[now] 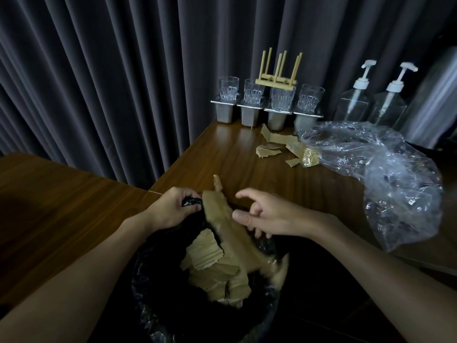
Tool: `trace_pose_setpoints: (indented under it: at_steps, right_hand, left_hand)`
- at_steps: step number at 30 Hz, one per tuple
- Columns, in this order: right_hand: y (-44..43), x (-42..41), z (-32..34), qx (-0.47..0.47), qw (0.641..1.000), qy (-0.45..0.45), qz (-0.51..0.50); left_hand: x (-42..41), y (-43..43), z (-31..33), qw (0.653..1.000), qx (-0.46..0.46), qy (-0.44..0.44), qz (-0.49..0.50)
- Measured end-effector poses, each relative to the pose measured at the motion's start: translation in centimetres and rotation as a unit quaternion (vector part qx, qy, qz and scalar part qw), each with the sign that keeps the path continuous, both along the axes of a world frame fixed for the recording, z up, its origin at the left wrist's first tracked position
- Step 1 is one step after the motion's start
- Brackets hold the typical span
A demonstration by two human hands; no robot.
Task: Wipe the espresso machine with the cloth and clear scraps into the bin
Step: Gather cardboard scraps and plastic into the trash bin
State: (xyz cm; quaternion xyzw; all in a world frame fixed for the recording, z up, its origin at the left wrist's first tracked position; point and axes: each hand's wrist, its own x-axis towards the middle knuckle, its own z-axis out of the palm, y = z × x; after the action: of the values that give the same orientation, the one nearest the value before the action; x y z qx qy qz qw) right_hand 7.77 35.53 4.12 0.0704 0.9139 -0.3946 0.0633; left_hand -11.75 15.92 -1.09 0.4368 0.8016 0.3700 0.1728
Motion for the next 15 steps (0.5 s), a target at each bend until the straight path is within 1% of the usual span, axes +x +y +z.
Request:
trace_pose_setpoints:
  at_steps: [2, 5, 7, 12, 15]
  right_hand:
    - [-0.6, -0.2, -0.5, -0.019, 1.0, 0.022, -0.003]
    - [-0.4, -0.6, -1.1, 0.043, 0.995, 0.085, -0.03]
    - [-0.2, -0.8, -1.6, 0.064, 0.993, 0.091, -0.034]
    - [-0.4, -2.0, -2.3, 0.033, 0.996, 0.086, -0.015]
    - [-0.9, -3.3, -2.3, 0.013, 0.994, 0.106, -0.02]
  left_hand:
    - [0.0, 0.0, 0.0, 1.0, 0.0, 0.005, 0.0]
    - [-0.1, -0.1, 0.1, 1.0, -0.004, -0.004, -0.001]
    - [-0.1, -0.2, 0.2, 1.0, -0.011, -0.005, 0.0]
    - [0.1, 0.0, 0.4, 1.0, -0.013, -0.005, 0.004]
    - [0.0, 0.0, 0.4, 1.0, -0.013, -0.004, 0.001]
